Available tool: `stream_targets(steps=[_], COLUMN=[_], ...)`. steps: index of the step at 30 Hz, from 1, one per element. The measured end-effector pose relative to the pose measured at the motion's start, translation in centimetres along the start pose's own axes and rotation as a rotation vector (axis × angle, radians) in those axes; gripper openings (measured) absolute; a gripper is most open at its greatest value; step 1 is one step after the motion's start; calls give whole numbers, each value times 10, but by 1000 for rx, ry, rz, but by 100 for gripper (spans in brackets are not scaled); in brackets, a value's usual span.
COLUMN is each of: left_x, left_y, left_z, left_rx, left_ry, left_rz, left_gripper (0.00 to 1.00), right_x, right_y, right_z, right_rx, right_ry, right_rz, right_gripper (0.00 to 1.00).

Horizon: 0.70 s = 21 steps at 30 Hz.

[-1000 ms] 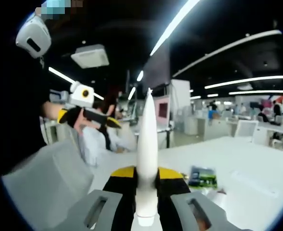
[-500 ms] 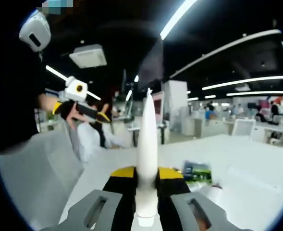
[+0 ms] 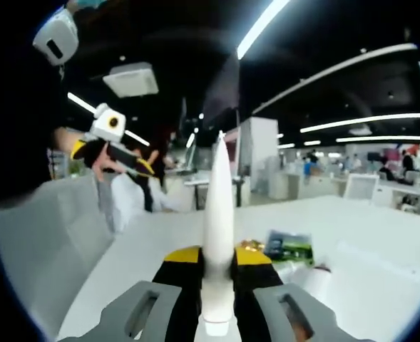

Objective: Arrange the skincare products in the storage area until every visible bottle or jar stands upright without overlapping.

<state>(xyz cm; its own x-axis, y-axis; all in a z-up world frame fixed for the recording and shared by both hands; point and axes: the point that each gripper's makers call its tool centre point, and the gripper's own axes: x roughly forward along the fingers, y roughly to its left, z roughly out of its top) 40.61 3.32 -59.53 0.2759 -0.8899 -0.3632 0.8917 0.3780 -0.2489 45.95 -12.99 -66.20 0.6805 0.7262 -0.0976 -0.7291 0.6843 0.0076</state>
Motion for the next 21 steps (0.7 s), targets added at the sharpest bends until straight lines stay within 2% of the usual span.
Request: stream_targets(steps=[21], left_x=[6], left_y=[8], left_z=[-15], left_rx=[0], left_ry=[55], left_rz=[18], left_gripper=[97], right_x=[5], right_y=[-19], right_z=[-11], right_rx=[3], right_ry=[-19], right_rz=[-15], right_gripper=[6])
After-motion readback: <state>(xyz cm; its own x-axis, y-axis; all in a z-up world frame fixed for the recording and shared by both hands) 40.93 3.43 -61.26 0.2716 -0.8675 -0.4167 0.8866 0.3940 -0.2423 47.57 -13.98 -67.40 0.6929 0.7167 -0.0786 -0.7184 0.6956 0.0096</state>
